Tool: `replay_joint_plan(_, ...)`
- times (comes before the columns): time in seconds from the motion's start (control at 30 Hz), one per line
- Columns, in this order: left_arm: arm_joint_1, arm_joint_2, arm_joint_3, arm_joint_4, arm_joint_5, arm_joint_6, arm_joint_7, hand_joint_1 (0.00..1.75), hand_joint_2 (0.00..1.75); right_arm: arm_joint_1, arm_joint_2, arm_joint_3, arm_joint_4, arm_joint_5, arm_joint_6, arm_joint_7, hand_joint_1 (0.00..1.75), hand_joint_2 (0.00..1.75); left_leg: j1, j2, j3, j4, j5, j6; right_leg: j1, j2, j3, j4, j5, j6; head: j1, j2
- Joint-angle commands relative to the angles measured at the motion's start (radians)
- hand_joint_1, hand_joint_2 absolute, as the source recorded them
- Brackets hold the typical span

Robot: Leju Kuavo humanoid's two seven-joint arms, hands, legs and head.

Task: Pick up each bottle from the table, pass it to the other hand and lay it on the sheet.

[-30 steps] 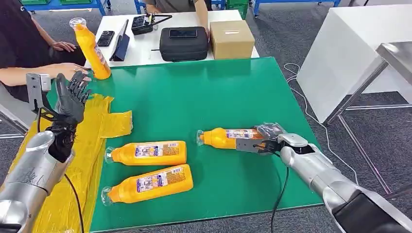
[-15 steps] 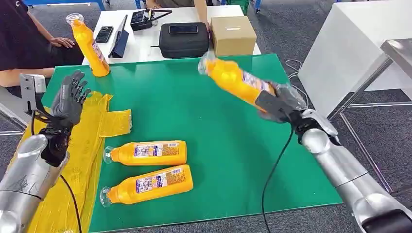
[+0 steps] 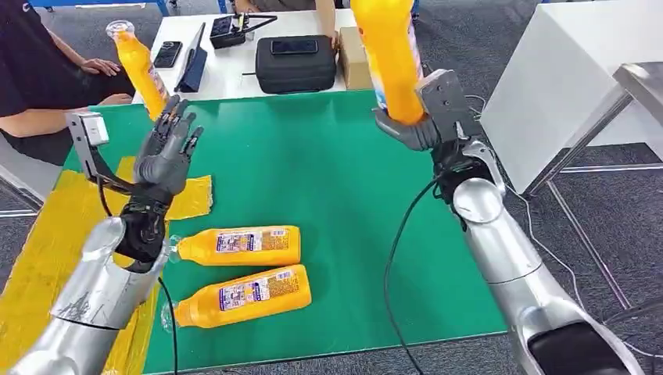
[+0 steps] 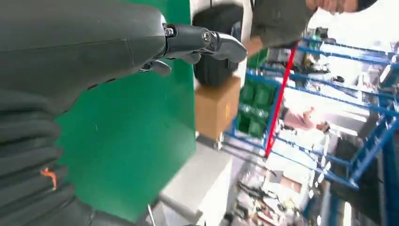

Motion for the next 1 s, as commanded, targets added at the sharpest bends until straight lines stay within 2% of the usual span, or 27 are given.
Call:
replay_joint_plan(0.03,0.02,-0.061,-0.053,-0.077,-0.013,0.013,0.011,0.0,1.75,-0.052,0.134,0.052,0.21,0.092,-0.031,0.042,1.75,1.75,0.0,0.004,0.004,-0.001,-0.002,-0.002,0.0,0.003,0.003,-0.001,-0.001,0.0,0.0,0.0)
replay_joint_plan(0.23,0.004,-0.099,-0.076,-0.103,0.058,-0.018,0.07,0.0,1.75,-0.106,0.183,0.097,0.385,0.204,-0.022,0.045,1.75,1.75,0.0,0.003,0.0,0.0,-0.001,-0.001,0.0,0.002,0.0,0.0,0.0,0.0,0.0,0.0)
replay_joint_plan(0.6,-0.008,-0.102,-0.085,-0.1,0.063,-0.019,0.07,0.0,1.75,-0.103,0.197,0.095,0.399,0.223,-0.016,0.053,1.75,1.75,0.0,0.002,0.002,0.001,-0.002,-0.002,0.0,0.001,0.001,0.001,-0.002,0.0,0.0,0.0)
replay_joint_plan(0.63,-0.013,-0.106,-0.089,-0.099,0.07,-0.023,0.07,0.0,1.75,-0.109,0.192,0.108,0.407,0.265,-0.01,0.068,1.75,1.75,0.0,0.002,0.001,0.001,-0.002,-0.002,0.0,0.001,0.0,0.0,-0.001,0.0,0.0,0.0)
replay_joint_plan(0.77,-0.074,-0.167,-0.138,-0.077,0.091,-0.008,0.117,0.0,1.75,-0.128,0.236,0.12,0.489,0.373,-0.039,0.049,1.75,1.75,0.001,0.001,0.001,0.002,-0.002,-0.002,0.001,-0.001,0.001,0.001,-0.002,0.0,0.0,0.0)
replay_joint_plan(1.0,-0.147,-0.223,-0.189,0.055,0.116,0.07,0.141,0.0,1.75,-0.139,0.283,0.176,0.442,0.519,-0.069,0.082,1.75,1.75,0.0,0.002,0.001,0.002,-0.002,-0.002,0.0,0.0,0.0,0.001,-0.002,0.0,0.0,0.0)
